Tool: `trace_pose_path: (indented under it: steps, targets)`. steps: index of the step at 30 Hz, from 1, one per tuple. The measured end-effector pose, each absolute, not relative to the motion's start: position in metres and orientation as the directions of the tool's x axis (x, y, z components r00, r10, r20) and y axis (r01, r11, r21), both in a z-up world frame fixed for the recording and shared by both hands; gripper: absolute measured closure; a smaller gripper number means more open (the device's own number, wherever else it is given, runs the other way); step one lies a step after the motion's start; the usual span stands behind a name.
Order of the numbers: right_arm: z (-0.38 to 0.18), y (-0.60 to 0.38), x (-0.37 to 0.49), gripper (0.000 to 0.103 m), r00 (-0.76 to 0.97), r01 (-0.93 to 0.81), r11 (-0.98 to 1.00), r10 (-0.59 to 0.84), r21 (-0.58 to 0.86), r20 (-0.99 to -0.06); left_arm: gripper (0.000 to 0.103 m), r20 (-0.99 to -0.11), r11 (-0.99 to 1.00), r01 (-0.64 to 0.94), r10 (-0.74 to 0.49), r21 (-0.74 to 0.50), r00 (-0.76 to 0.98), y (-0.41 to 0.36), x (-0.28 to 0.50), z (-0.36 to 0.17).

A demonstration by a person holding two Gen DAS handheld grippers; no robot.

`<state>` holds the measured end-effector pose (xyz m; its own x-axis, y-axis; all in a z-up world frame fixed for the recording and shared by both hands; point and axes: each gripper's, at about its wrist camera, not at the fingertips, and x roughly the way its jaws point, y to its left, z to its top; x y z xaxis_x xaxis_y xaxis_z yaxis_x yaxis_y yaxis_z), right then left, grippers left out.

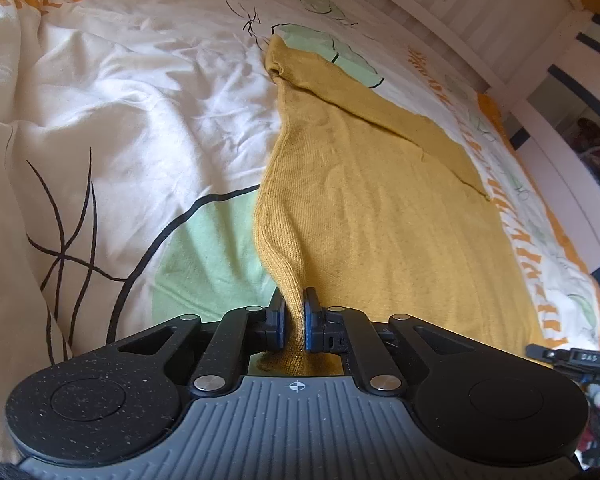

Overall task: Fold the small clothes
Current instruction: 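Grasp the sweater hem with both grippers and lift it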

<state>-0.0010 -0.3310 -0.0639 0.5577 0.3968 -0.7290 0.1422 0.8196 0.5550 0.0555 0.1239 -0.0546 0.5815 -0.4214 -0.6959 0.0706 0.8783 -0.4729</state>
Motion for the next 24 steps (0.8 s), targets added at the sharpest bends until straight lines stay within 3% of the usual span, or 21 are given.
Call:
trace_pose_path:
  steps: [3,11,24]
  targets:
    - [-0.056,-0.33,-0.001,0.089,0.585,0.126,0.81,0.406,0.572,-0.703,0.097,-0.663,0.847,0.056,-0.453,-0.528,0.596,0.13,0.054,-0.045]
    - [-0.034,-0.352,0.012,0.089,0.717,0.134,0.645,0.461,0.753,-0.522,0.097,-0.573,0.814,0.092,-0.479,-0.574,0.665,0.133,0.077,0.0]
    - [0.016,-0.36,0.137,0.089,0.813,-0.02,0.717,0.417,0.697,-0.406,0.097,-0.443,0.789,0.123,-0.458,-0.602,0.771,0.141,0.192,0.043]
